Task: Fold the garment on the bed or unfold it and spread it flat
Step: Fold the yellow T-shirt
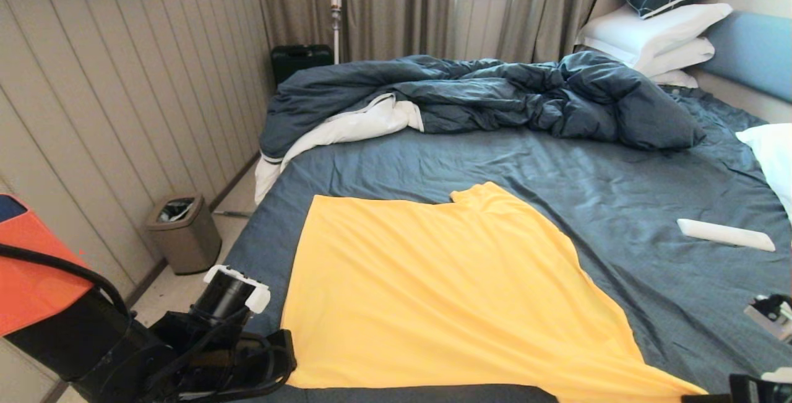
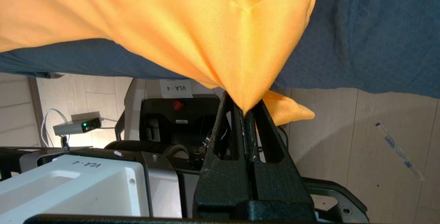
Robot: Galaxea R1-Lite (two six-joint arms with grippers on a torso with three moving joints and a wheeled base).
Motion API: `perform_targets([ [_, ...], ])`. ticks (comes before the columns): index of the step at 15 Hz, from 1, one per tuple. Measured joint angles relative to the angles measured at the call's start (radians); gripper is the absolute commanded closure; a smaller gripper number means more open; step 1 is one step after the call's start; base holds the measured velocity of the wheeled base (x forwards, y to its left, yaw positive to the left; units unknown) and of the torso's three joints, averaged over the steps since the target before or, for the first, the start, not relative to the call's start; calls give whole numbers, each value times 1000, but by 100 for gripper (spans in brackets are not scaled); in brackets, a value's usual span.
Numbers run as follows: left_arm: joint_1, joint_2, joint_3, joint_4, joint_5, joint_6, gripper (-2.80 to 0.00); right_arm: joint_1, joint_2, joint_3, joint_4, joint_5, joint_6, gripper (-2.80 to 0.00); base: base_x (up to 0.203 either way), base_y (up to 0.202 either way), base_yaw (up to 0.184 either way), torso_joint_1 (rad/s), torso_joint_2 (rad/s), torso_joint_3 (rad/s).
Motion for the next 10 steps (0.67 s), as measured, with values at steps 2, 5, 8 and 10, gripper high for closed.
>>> perform_targets([
  [2,-2,-28,42,4,1,5,0,-5,-4,11,15,-2,1,0,0,0,0,0,0,0],
  [5,-15,-52,92,5,3,10,0,-5,-11,35,23,-3,-4,0,0,0,0,0,0,0],
  [8,-50,-73,123,32,4,10,0,-5,-17,67,23,-4,-8,0,0,0,0,0,0,0],
  [10,-61,-92,129,72,5,10,0,-5,-22,91,22,-5,-10,0,0,0,0,0,0,0],
])
